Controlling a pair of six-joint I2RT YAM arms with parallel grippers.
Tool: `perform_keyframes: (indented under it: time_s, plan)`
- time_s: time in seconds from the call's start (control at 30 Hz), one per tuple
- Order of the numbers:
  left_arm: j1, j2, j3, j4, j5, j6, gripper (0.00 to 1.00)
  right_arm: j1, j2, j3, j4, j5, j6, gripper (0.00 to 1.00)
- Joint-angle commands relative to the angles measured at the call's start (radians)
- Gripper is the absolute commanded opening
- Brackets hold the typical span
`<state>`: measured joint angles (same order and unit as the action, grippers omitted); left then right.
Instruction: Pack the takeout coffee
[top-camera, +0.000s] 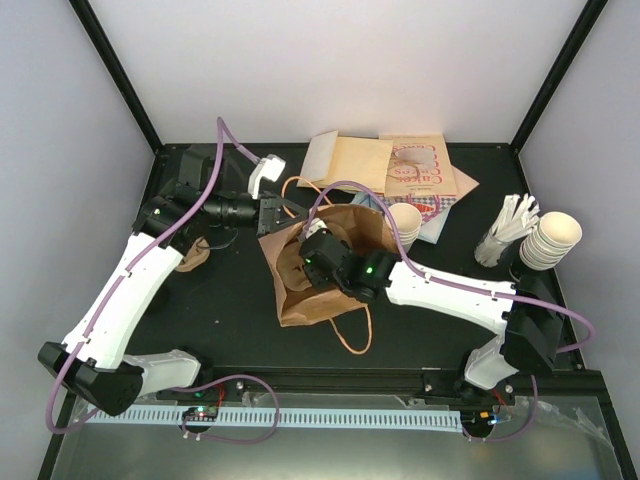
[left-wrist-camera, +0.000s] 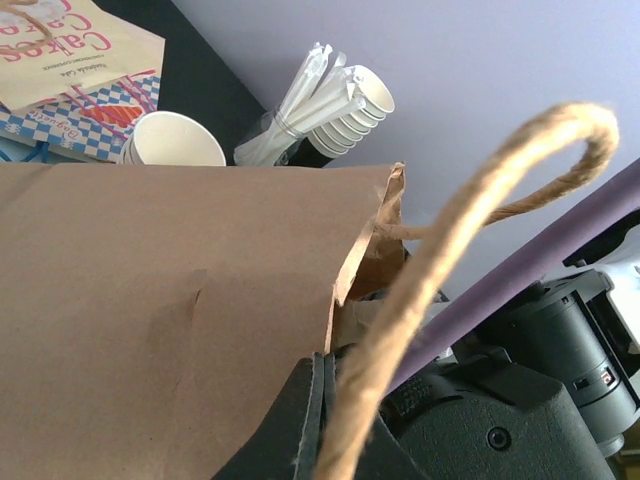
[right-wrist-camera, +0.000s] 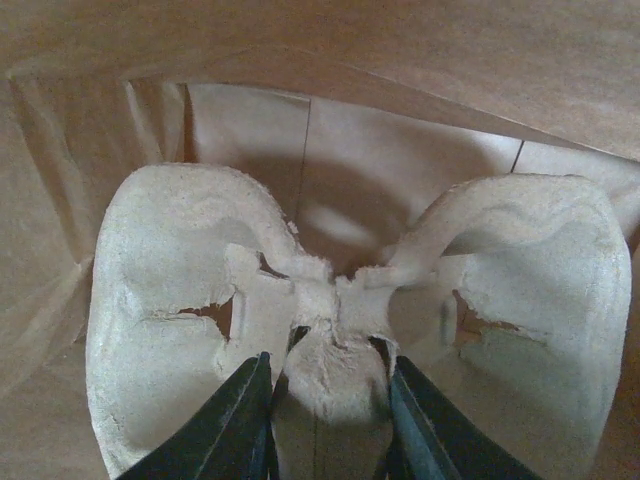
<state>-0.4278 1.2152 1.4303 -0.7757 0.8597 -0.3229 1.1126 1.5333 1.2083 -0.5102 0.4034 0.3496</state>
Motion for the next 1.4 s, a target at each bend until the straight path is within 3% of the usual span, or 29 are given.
perform_keyframes:
  time_s: [0.0, 0.33, 0.5, 0.83, 1.1, 1.37]
  plan:
    - [-0.008, -0.013, -0.011, 0.052, 0.046, -0.051, 0.01, -0.009, 0.01, -0.009, 0.052, 0.025, 0.014, 0.32]
    - [-0.006, -0.054, -0.119, 0.183, 0.121, -0.195, 0.02, -0.027, 0.03, -0.083, 0.072, 0.06, 0.015, 0.32]
    - [-0.003, -0.065, -0.116, 0.217, 0.098, -0.234, 0.02, -0.041, 0.028, -0.086, 0.042, -0.011, -0.006, 0.31]
    - [0.025, -0.053, -0.108, 0.325, 0.146, -0.379, 0.01, -0.057, 0.022, 0.07, -0.31, -0.143, -0.038, 0.32]
    - [0.049, -0.056, -0.226, 0.48, 0.239, -0.563, 0.02, -0.057, -0.032, 0.113, -0.69, -0.181, 0.015, 0.31]
    - [0.069, -0.022, -0.308, 0.503, 0.27, -0.554, 0.01, -0.057, -0.058, 0.13, -0.741, -0.191, 0.005, 0.32]
